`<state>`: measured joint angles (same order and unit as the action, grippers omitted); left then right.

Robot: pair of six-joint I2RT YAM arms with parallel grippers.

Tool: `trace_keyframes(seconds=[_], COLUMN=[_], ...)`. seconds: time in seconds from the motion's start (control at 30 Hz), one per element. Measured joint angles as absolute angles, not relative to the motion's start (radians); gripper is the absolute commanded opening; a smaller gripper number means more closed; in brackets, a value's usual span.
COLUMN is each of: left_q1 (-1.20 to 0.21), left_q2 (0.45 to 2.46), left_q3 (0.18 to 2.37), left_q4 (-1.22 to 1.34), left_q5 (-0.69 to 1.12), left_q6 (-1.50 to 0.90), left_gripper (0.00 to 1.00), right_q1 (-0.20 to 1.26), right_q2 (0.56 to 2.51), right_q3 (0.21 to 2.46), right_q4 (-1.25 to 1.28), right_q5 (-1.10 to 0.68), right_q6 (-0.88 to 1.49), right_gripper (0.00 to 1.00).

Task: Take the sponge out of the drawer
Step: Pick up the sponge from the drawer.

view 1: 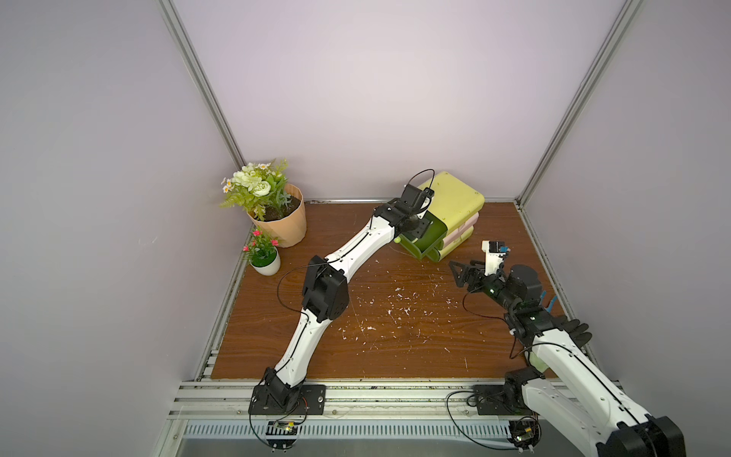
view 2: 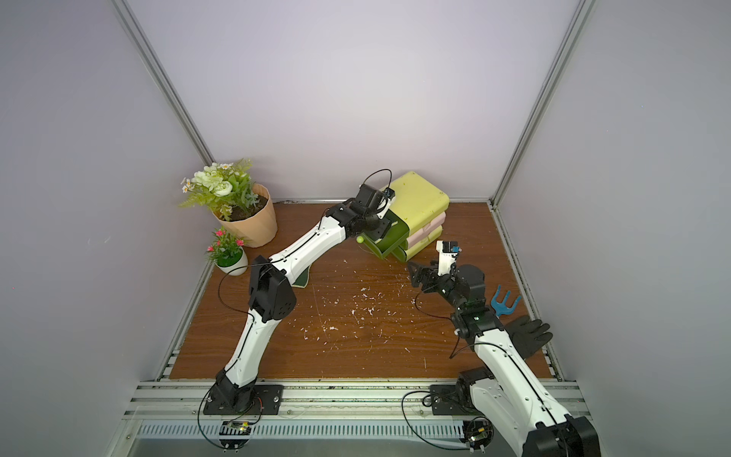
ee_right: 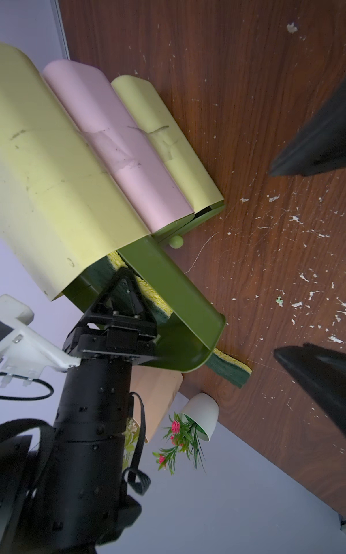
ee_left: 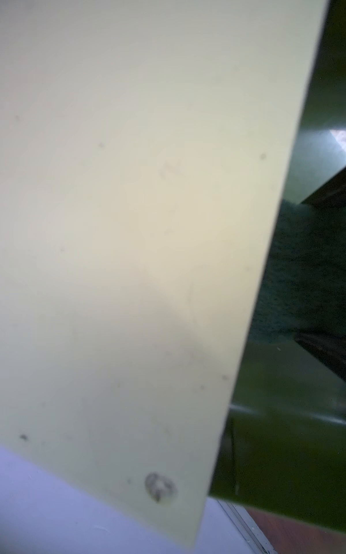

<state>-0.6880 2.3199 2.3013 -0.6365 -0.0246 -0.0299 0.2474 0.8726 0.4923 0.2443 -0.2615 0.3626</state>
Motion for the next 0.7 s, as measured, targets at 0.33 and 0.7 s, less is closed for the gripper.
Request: trace_keyframes(seconds=[0.33, 0.7], left_q1=[-0.688, -0.688], left_q2=[2.32, 2.248], left_q3=[2.301, 2.301], left_q4=[-0.626, -0.628], left_q5=[-0.029, -0.039], left_q6=[-0.03, -0.031], left_gripper=[0.54, 0.53], right_q1=[0.247, 0.247], right_q2=[0.873, 0.873], right_q3=[0.492, 0.492], right_q4=[0.244, 0.244], right_q5=[-0.266, -0.266], right_q6=[0.363, 0.363], right_gripper=[0.91, 0.91])
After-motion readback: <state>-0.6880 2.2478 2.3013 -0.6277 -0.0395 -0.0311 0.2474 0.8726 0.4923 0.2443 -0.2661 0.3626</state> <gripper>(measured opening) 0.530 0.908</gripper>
